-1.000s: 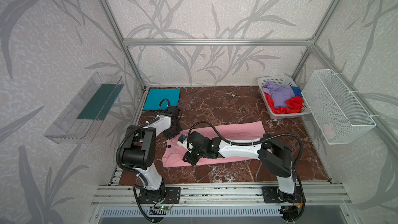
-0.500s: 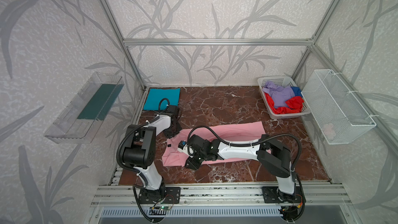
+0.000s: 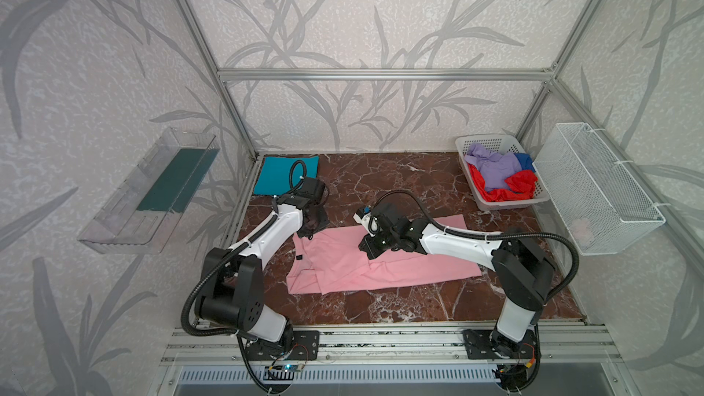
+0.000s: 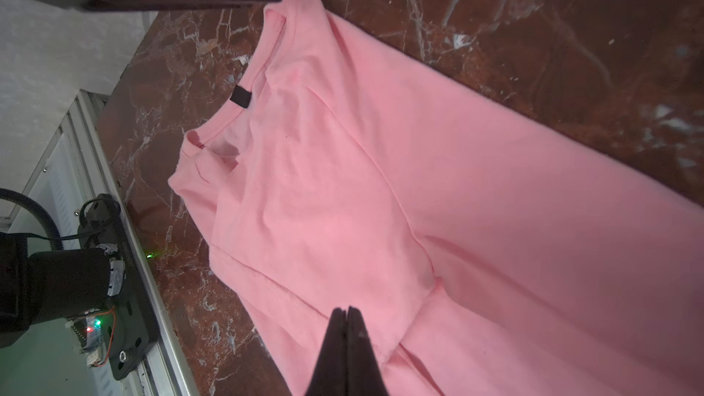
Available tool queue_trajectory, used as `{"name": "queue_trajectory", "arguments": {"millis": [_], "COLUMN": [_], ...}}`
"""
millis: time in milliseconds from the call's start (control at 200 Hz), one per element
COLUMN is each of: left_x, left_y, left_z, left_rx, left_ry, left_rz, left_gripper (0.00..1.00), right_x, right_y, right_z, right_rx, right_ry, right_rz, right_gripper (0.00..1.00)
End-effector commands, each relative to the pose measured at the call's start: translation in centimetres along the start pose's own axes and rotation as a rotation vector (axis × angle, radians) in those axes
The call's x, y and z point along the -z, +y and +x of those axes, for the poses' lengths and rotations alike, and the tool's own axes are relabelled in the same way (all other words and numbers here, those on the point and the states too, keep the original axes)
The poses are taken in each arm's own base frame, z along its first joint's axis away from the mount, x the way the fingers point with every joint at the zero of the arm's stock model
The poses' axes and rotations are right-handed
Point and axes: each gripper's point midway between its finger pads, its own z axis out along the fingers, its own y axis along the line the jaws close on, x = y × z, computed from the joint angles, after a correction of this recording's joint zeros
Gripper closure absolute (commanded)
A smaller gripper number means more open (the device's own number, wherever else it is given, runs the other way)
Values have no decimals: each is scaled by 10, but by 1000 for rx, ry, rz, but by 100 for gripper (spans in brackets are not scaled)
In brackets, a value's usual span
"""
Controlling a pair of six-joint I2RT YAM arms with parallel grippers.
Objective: Fold and stack the t-shirts
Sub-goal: 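Move the right gripper back to the shirt's far end and grasp its edge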
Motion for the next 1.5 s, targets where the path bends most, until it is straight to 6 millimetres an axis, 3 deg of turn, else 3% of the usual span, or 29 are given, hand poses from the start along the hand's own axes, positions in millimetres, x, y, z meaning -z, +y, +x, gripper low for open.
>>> {"name": "queue_trajectory", "arguments": {"millis": [0,90,210,310,460,550,655,755,850,990,1080,1195,1495], "left_x": [-15,-30,-48,-59,-74,-78,-74,-64,-54,-46,-47,-53,-54], "left_y": [30,35,43,48,38,33,29,31,34,40,44,60,104], "left_z": [42,59,66,62,49,39,23,5,-7,-8,-3,9,33], "left_rx": [26,42,35,23,3,-11,-35,-54,-58,-43,-41,-36,48], "left_ry": [113,153,175,185,181,176,137,88,55,56,63,84,127], "left_rz": [-82,-77,-116,-160,-158,-167,-186,-228,-272,-312,-325,-367,-421], "left_gripper": [70,71,71,71,72,72,72,72,72,70,69,69,70], "right_x": [-22,-37,-47,-44,-26,-3,37,79,112,138,137,121,90], "right_y": [-4,-19,-37,-42,-38,-39,-59,-103,-150,-192,-205,-205,-203], "right_z": [22,34,52,57,52,38,22,20,33,55,67,71,55], "right_rx": [-46,-94,-133,-141,-122,-91,-112,-182,-260,-372,-417,-463,-549], "right_ry": [95,125,175,178,113,44,-44,-98,-102,-73,-44,-9,-31], "right_rz": [10,57,130,153,149,180,260,407,560,660,679,623,518], "right_gripper": [96,97,98,98,98,97,96,95,94,93,90,89,85]}}
